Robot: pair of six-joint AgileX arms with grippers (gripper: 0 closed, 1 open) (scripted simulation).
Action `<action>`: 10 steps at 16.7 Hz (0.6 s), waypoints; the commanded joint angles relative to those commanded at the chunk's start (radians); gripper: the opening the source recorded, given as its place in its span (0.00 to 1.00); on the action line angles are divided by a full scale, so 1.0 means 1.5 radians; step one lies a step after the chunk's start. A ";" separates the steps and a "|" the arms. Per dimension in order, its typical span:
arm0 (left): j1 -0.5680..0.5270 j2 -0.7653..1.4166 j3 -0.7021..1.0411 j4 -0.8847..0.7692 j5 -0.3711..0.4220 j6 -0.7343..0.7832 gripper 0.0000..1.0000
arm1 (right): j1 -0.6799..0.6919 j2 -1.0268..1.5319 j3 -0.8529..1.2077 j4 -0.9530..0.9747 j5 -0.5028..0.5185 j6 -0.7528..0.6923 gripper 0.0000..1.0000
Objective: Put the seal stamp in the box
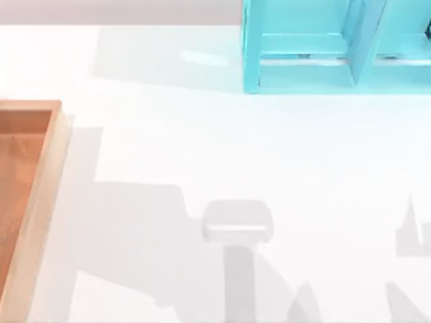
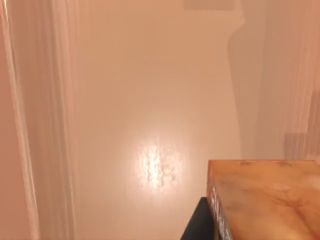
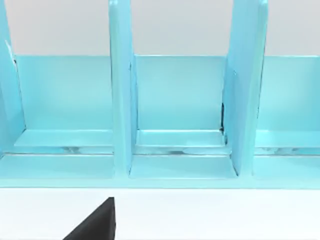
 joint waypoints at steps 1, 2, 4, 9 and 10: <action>0.011 -0.010 -0.010 0.005 0.003 0.010 0.00 | 0.000 0.000 0.000 0.000 0.000 0.000 1.00; 0.015 -0.014 -0.013 0.008 0.004 0.015 0.00 | 0.000 0.000 0.000 0.000 0.000 0.000 1.00; 0.015 -0.014 -0.013 0.008 0.004 0.015 0.00 | 0.000 0.000 0.000 0.000 0.000 0.000 1.00; 0.014 -0.009 -0.035 0.032 0.003 0.013 0.00 | 0.000 0.000 0.000 0.000 0.000 0.000 1.00; 0.014 -0.005 -0.053 0.052 0.004 0.013 0.00 | 0.000 0.000 0.000 0.000 0.000 0.000 1.00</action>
